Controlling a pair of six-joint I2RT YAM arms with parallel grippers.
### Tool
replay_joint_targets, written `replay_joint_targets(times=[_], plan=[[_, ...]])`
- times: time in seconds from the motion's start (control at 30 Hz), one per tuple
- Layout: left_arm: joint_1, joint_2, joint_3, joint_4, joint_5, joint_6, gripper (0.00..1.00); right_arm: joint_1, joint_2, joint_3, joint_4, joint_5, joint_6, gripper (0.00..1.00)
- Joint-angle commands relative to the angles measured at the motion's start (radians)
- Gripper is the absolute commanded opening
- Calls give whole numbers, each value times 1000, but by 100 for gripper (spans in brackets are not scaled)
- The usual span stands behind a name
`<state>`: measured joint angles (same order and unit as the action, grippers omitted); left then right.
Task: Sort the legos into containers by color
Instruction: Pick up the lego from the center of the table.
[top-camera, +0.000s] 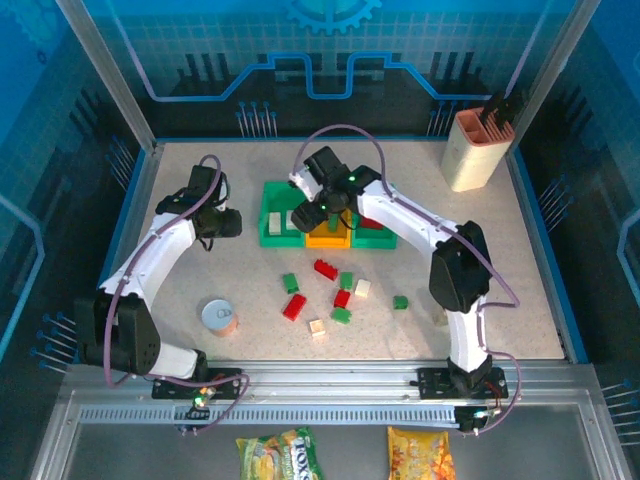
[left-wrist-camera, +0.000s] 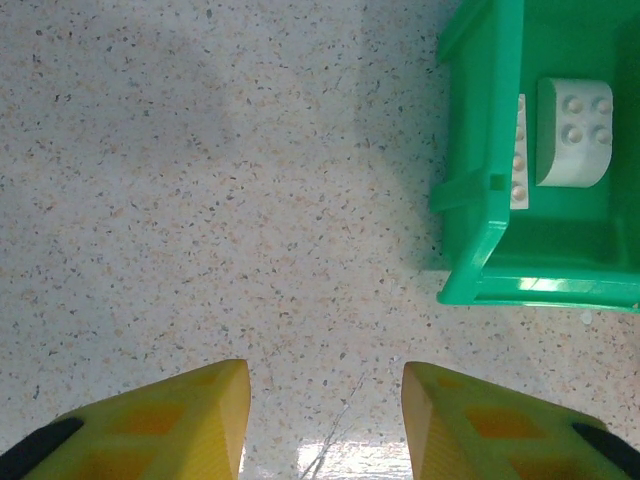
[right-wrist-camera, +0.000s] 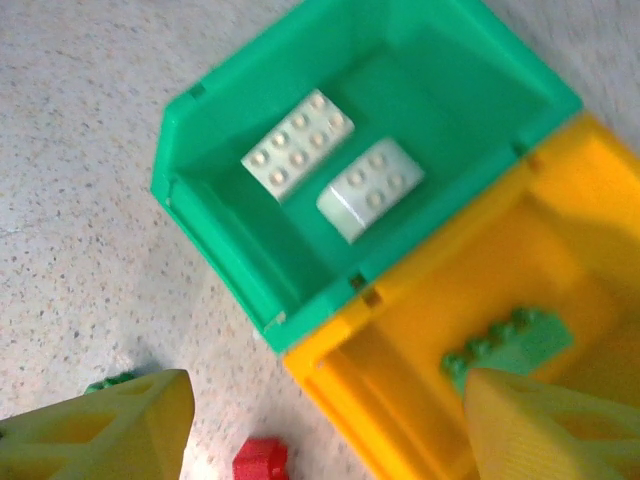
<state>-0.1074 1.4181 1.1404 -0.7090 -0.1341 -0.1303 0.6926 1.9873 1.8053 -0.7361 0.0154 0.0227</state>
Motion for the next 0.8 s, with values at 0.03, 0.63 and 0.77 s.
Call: replay_joint_targets(times=[0.03, 0.63, 0.77], plan=[[9, -1, -8, -2, 19, 8, 45, -8, -66, -35, -167, 73, 321, 72], [12, -2, -7, 2, 24, 0, 45, 108, -186, -316, -170, 187, 1126, 71], [14, -4, -7, 3, 29, 1, 45, 140, -130, -290, -213, 220, 1213, 78]])
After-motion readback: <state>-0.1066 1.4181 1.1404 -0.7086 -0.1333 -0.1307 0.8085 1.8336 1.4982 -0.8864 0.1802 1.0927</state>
